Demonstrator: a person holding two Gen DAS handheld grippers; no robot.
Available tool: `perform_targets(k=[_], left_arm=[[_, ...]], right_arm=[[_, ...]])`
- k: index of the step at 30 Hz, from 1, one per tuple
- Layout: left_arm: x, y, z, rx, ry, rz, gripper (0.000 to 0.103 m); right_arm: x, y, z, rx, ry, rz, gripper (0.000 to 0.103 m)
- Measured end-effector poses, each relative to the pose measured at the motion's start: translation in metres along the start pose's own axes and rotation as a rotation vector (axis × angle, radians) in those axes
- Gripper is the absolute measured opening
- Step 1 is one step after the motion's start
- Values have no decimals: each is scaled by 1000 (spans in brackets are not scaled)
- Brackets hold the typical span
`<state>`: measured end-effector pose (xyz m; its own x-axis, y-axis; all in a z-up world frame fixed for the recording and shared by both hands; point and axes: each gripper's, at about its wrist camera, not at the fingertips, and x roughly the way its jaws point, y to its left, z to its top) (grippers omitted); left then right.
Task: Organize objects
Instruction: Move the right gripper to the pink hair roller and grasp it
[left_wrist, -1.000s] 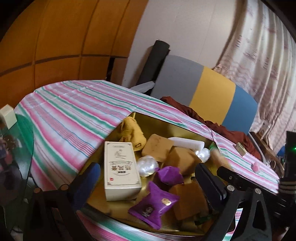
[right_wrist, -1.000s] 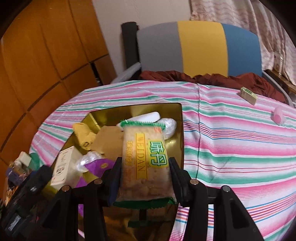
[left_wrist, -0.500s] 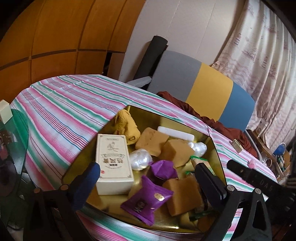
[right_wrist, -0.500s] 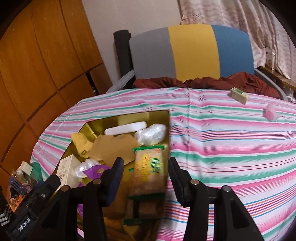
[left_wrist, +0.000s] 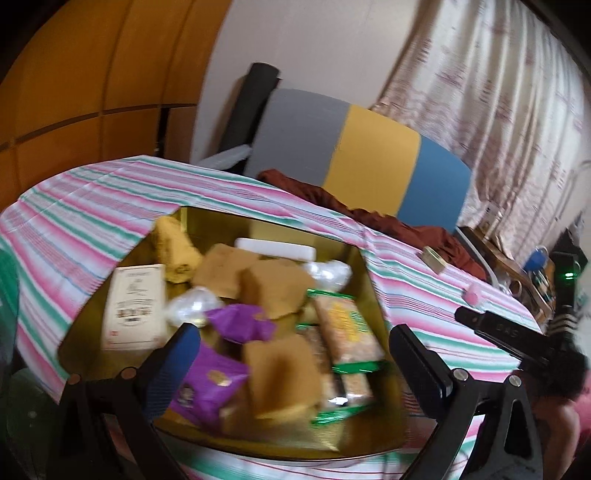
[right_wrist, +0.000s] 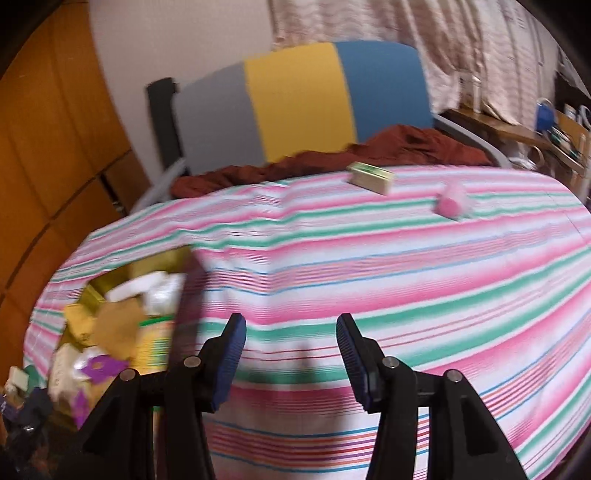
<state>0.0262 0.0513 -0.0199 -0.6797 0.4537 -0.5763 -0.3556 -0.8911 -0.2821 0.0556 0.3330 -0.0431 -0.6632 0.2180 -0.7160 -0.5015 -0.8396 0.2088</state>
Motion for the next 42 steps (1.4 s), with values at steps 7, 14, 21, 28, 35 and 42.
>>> perform_targets(k=[7,14,21,28,35,42], left_arm=[[15,-54,2,101,54,-84,103],[37,-104,1,180,119,-137,103],[53,-132,-2,221,153,-148,103],[66,-137,-1,219,172,-139,103],[78,-136,-1,205,198,-128,103],[96,-151,9,176,215,-147,103]], right_arm=[[26,-81,8,110,34,-51,54],[61,-166,49,260,35,-127,76],[93,-213,114,353,-33,-166,79],[144,-221,147,311,32,-245,79],[153,-221,138,263,17,-237,68],[132,-221,123,234,-26,-229,66]])
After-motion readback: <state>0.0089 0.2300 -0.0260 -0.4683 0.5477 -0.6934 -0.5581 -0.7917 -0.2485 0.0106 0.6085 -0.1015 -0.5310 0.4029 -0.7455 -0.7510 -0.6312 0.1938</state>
